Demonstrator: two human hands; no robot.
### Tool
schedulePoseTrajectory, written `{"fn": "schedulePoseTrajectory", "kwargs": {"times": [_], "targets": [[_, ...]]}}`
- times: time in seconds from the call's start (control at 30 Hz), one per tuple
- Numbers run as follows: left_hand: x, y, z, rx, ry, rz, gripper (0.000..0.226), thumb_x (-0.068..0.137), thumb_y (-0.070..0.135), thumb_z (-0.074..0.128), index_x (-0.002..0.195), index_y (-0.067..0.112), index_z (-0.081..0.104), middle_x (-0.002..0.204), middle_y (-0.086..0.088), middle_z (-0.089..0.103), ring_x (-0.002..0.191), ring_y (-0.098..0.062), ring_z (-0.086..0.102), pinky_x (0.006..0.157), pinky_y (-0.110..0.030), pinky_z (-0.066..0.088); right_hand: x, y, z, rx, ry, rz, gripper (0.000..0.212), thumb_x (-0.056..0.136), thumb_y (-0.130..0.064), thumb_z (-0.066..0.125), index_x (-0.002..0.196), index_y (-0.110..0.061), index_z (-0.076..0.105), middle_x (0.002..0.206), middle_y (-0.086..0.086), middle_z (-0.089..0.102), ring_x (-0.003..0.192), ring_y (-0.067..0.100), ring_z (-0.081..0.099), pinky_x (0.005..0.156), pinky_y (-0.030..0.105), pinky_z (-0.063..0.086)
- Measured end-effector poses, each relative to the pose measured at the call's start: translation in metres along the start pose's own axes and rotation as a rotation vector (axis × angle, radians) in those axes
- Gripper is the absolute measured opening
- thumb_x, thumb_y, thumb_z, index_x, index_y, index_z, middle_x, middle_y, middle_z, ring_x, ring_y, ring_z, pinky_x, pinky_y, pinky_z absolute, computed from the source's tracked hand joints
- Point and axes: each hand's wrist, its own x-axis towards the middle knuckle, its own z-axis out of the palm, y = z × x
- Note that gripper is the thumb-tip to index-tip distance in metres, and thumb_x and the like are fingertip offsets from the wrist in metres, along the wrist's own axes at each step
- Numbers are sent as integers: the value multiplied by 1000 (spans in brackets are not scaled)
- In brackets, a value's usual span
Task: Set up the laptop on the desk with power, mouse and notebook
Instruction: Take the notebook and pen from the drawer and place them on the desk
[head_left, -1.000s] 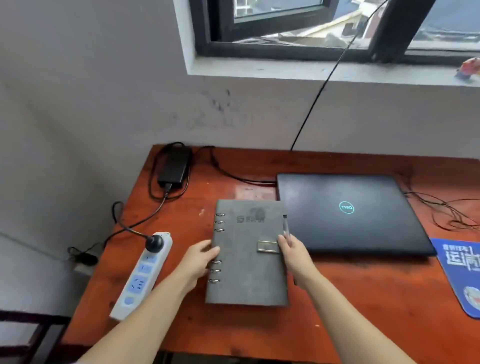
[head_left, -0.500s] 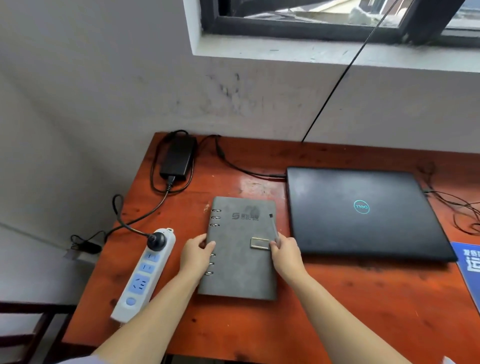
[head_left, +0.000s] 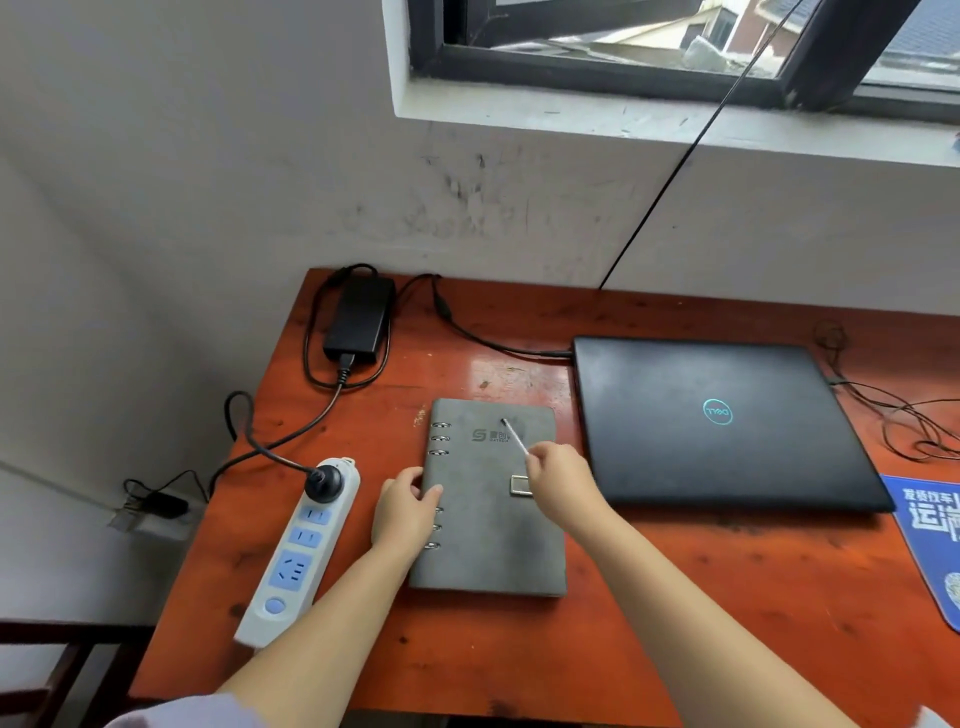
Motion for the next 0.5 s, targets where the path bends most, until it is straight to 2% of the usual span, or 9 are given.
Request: {"fn": "schedulePoseTrajectory", "kwargs": {"times": [0.07,0.13,0.33,0.5], "targets": [[0,-2,0,4,-4,10,37,86,24,60,121,14,56,94,-6,50,73,-16,49,69,-26,37,-3,-9,18,-36,-19,-9,36,95,-14,39,129,-6,48,122,21,53,115,36,49,91,36,40],[0,-4,0,1,-3,25,37,86,24,60,121,13,57,94,-6,50,77,-18,49,72,-26,36,-5,-16,37,-93,-36,-7,47,97,-16,37,143,-11,30,130,19,46,118,36,48,96,38,39],[1,-5,2,-10,0,33,35,86,25,60,119,14,58,97,-10,53,83,-22,52,78,-30,42,3,-17,74,-402,20,-143,57,96,-20,35,148,-21,13,122,13,50,106,32,55,75,39,46],[1,-6,2,-22,11,31,33,86,25,60,117,14,58,95,-5,49,78,-17,49,73,-25,38,6,-1,84,-492,54,-211,59,97,-26,35,149,-19,7,121,10,49,103,31,54,70,39,45]]}}
